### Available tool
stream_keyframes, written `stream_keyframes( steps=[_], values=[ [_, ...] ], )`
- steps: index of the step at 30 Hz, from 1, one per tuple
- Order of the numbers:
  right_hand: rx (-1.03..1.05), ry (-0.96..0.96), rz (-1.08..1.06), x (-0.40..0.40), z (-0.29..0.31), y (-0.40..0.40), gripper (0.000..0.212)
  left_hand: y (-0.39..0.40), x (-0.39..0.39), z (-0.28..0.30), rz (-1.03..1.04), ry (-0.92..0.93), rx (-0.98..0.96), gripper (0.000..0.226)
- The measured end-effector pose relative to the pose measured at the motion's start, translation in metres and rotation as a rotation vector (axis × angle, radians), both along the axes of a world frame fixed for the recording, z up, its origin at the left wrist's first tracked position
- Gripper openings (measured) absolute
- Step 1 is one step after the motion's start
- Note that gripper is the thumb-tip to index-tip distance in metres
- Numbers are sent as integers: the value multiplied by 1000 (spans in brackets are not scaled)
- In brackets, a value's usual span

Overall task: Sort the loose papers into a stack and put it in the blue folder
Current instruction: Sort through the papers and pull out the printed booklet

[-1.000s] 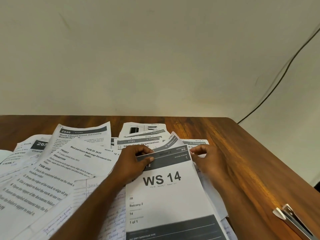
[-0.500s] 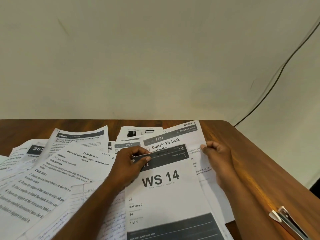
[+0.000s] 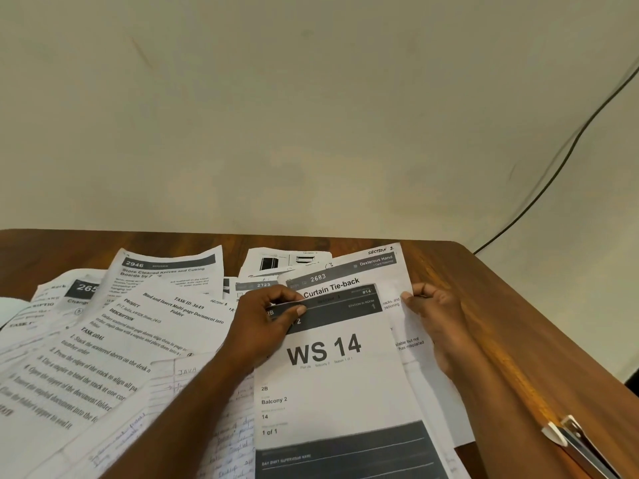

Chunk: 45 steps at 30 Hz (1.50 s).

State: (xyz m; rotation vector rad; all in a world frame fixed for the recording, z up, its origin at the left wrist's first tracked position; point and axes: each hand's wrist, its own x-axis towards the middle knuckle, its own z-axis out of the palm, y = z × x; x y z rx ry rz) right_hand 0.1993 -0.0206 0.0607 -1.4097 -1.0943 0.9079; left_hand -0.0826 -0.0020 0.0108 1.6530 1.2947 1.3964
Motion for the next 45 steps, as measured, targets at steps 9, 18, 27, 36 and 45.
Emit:
stream_keyframes(
  steps=[9, 18, 27, 36, 45],
  values=[
    [48, -91, 99, -16, 7, -9, 27, -2, 1, 1, 72, 37, 42, 14],
    [197, -172, 70, -30, -3, -9, 13, -4, 4, 2, -25, 61, -33, 10],
    [183, -39, 186, -26, 4, -11, 16, -2, 7, 9, 103, -56, -14, 5],
    [204, -266, 177, -28, -5, -9, 24, -7, 11, 20, 177, -122, -11, 4],
    [241, -150, 87, -19, 11, -12, 11, -7, 12, 18, 165, -209, -75, 95]
  ],
)
